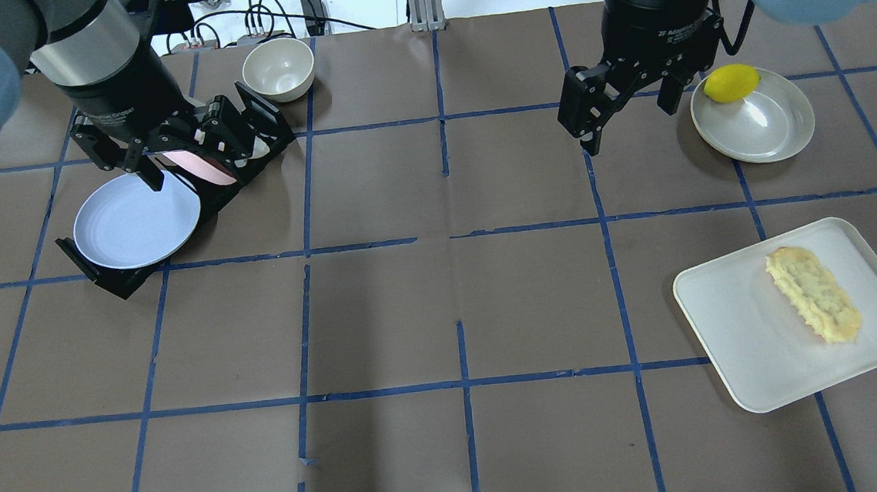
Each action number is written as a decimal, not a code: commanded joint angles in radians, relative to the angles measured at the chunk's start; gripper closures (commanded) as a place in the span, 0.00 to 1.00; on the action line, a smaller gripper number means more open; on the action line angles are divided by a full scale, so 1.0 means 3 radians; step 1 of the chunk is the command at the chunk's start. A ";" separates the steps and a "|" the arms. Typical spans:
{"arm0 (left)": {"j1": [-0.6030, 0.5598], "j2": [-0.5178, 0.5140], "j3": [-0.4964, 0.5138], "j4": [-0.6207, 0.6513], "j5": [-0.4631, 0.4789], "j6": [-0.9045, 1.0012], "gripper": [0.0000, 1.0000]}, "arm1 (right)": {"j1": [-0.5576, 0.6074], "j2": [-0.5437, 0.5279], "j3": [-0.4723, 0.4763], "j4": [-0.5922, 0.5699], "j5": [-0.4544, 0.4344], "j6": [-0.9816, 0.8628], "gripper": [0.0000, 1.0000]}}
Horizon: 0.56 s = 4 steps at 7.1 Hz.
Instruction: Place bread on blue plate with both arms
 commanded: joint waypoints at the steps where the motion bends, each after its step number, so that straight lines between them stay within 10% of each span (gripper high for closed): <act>1: 0.0001 0.0030 -0.0023 0.0008 0.0001 -0.0018 0.00 | -0.0149 0.0003 0.0011 0.0035 -0.0058 -0.0152 0.00; 4: 0.0047 -0.0031 0.0048 0.0009 0.0006 0.0028 0.00 | -0.0492 -0.0037 0.0215 0.0205 -0.0053 -0.0583 0.03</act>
